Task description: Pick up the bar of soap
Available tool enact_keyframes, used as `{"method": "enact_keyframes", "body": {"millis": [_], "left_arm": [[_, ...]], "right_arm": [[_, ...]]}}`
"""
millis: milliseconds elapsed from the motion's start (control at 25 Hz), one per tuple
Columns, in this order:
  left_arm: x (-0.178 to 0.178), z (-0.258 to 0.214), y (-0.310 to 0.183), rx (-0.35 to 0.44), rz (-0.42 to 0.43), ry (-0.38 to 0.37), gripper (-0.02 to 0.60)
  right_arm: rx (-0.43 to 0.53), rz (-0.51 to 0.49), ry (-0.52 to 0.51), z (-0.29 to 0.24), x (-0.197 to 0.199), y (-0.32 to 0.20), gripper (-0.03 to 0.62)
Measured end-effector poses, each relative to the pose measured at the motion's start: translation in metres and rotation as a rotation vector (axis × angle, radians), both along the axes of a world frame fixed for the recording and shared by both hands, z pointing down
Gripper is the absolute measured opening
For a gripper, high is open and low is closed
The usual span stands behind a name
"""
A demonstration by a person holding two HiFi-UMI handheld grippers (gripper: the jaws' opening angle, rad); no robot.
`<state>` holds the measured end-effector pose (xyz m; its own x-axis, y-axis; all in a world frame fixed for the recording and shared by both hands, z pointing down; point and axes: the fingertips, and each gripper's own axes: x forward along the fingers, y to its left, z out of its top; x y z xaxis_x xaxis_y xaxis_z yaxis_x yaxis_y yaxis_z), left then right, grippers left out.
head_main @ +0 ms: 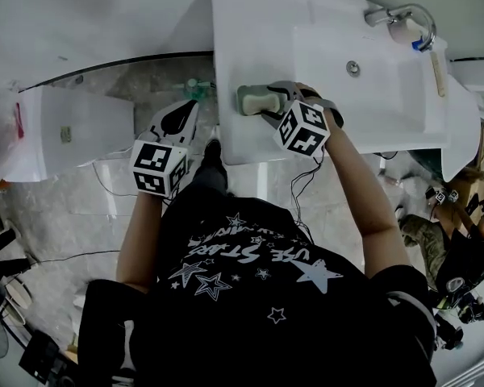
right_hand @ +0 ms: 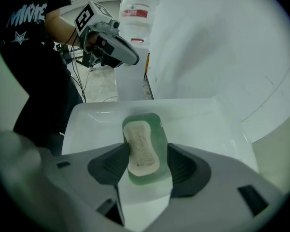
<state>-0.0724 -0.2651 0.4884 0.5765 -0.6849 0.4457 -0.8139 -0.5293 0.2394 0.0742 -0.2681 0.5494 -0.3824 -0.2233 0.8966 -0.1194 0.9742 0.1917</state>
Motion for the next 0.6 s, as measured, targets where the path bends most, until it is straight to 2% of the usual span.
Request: {"method": "enact_keyframes", "body": {"millis": [240, 440, 600], "left_arm": [[0.001, 0.001, -0.005, -0.002, 0.006, 0.004, 0.011], [-0.004, 0.003, -0.005, -0.009, -0.003, 0.006, 0.011], [-0.010, 0.005, -0.004, -0.011, -0.013, 0.006, 0.011]], "right_arm": [[-0.040, -0.108, 0.096, 0.009, -0.005, 0.006, 0.229], [-0.122, -0.144, 0.144, 0.014, -0.009, 0.007, 0.213], [-0.118, -0.173, 0.177, 0.021, -0.012, 0.007, 0.186]]}}
